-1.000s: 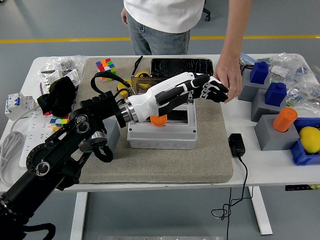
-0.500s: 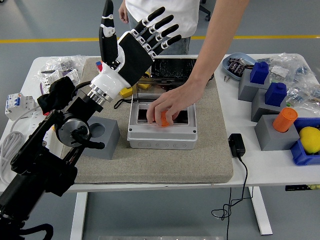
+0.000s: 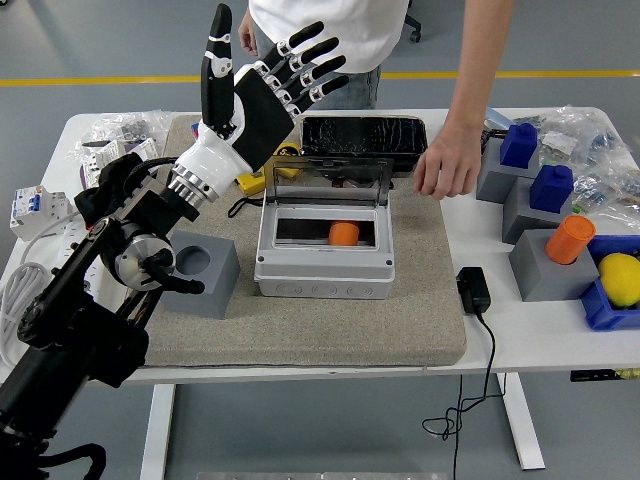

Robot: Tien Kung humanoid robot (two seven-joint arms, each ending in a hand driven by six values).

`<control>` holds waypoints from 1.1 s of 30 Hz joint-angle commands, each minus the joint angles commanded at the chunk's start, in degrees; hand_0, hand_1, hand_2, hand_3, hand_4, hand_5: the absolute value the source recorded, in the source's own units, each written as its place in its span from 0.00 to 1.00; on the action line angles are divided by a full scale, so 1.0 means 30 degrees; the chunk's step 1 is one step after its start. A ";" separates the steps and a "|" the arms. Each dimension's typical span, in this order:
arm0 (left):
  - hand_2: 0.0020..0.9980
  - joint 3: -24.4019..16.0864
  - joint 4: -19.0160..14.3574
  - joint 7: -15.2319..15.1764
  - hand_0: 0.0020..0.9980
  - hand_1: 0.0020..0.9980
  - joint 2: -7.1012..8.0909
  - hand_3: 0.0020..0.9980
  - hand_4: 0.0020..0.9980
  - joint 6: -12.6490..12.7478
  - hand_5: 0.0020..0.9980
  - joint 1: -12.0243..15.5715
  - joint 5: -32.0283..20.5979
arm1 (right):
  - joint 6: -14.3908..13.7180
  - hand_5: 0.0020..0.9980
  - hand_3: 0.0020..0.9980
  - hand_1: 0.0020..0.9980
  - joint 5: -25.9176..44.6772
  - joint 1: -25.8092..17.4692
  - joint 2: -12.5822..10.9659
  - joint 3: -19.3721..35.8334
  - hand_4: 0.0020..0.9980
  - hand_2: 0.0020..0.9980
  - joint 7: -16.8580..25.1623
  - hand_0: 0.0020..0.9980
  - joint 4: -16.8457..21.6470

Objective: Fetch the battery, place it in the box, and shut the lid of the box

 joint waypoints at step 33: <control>0.86 -0.0214 0.3172 0.1421 1.00 1.00 0.0000 0.78 1.00 -0.0477 1.00 -0.1946 2.6307 | -0.0066 1.00 0.79 0.76 0.0025 0.0094 -0.0005 0.0022 1.00 0.75 0.0119 0.80 0.0038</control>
